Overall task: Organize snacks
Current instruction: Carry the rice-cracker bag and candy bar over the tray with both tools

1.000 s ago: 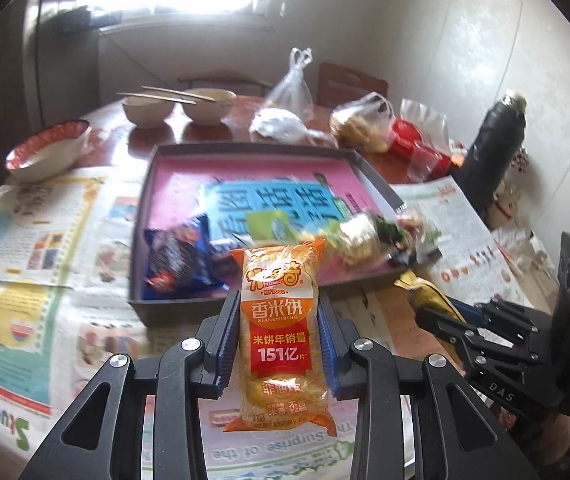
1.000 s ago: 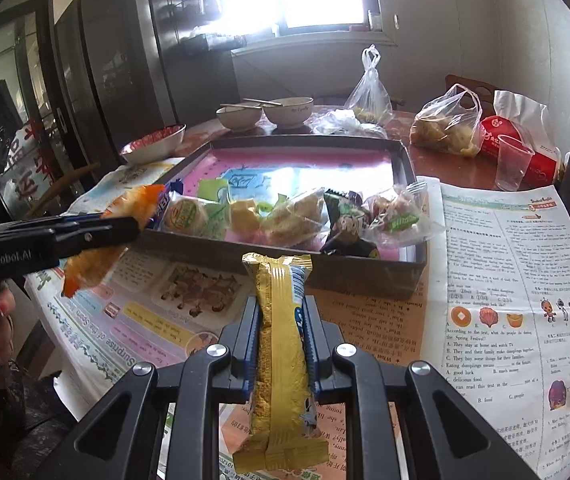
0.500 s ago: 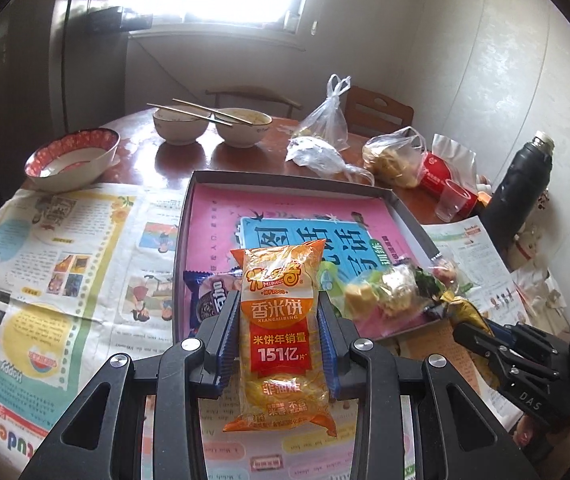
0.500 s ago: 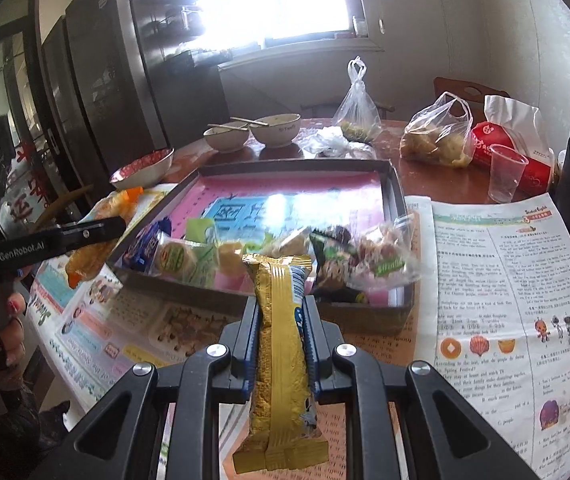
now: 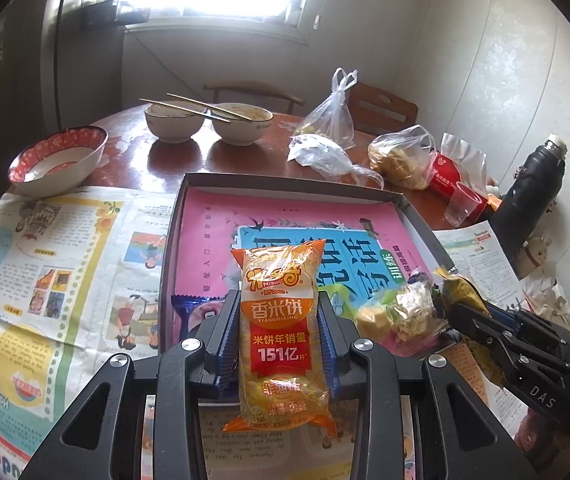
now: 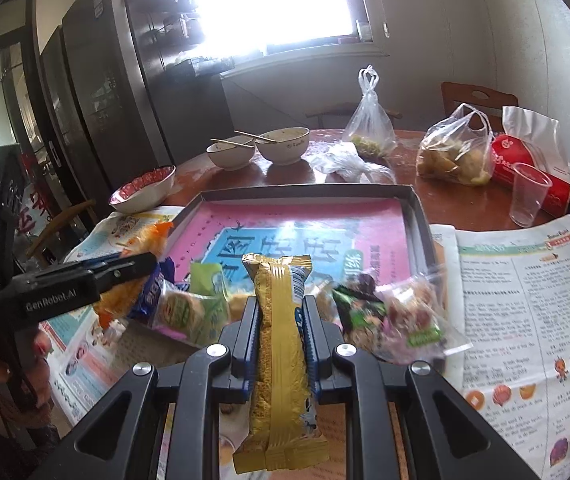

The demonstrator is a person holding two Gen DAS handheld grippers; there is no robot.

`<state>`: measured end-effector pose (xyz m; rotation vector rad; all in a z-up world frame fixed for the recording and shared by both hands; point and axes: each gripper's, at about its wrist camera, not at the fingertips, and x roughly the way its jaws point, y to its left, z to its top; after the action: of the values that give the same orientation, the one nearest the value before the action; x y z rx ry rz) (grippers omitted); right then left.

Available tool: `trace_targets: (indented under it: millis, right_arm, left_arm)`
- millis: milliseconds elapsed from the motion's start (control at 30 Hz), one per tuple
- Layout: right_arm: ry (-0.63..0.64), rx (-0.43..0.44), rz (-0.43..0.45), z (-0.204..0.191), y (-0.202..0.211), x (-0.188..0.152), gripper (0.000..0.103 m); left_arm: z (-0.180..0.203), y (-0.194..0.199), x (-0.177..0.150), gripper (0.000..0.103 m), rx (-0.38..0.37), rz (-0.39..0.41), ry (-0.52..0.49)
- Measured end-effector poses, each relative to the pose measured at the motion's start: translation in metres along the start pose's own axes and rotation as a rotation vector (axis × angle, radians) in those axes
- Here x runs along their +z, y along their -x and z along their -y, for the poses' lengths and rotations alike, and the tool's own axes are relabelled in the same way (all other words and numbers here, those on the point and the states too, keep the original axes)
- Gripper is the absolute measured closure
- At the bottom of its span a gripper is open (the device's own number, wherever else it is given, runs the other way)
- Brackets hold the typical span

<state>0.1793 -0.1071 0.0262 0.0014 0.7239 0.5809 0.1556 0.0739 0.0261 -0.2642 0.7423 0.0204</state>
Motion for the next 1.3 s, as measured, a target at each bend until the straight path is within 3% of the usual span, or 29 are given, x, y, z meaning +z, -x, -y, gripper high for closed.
trace_targets:
  millis: [733, 1300]
  right_arm:
    - [-0.037, 0.032, -0.058, -0.010, -0.054, 0.019, 0.083]
    - [-0.053, -0.004, -0.066, -0.005, -0.055, 0.014, 0.079]
  left_arm:
    - [0.004, -0.028, 0.008, 0.066, -0.014, -0.014, -0.030]
    - [0.011, -0.033, 0.009, 0.066, -0.014, -0.018, -0.044]
